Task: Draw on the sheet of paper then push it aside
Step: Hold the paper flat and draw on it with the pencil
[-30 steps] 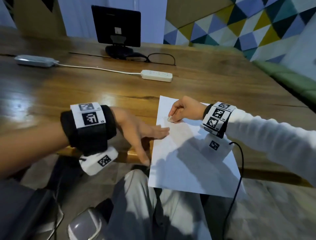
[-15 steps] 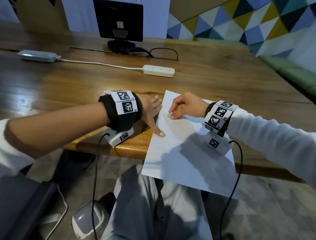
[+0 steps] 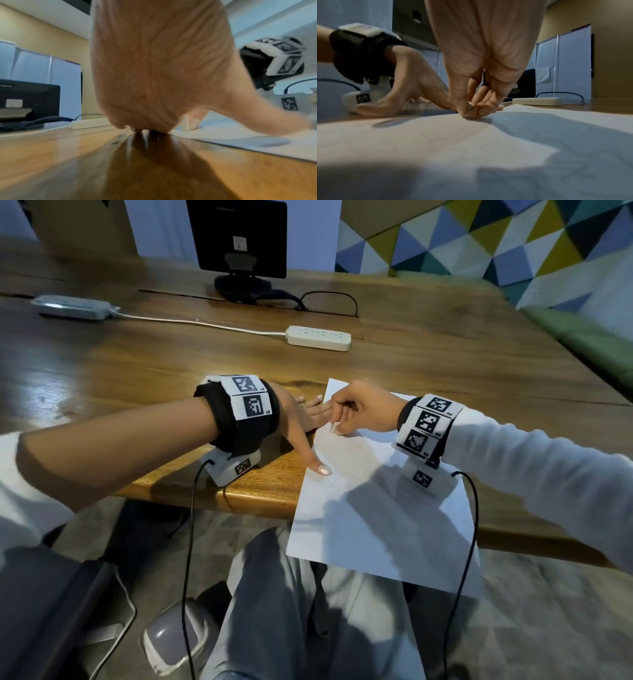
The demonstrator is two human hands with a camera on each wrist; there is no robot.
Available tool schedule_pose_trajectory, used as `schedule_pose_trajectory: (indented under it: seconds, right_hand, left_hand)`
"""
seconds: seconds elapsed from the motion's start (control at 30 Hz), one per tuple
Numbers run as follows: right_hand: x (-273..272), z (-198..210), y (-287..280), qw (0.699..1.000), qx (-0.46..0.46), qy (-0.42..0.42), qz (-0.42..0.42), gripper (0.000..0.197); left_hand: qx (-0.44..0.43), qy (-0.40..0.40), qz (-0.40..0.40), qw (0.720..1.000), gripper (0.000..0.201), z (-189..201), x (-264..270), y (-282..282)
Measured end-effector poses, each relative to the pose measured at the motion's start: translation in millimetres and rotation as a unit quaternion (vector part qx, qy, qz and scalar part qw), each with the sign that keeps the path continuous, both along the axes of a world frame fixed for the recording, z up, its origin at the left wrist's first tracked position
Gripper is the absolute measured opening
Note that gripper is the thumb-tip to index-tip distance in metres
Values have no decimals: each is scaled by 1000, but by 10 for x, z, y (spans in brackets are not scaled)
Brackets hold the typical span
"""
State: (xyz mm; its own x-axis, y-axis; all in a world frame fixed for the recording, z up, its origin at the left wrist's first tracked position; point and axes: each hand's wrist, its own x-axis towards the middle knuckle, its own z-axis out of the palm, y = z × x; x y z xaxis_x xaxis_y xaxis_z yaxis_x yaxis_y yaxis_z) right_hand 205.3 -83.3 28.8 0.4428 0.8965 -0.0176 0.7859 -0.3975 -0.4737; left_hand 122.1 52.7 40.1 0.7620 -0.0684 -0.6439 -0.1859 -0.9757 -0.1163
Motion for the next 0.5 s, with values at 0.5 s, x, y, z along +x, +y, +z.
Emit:
schedule_pose_trajectory:
  seconds: [0.5]
  right_hand:
    - [-26,-7,83,999,6,-53,-10,8]
  left_hand:
    - [-3,-16,39,999,118,-19,14,-39]
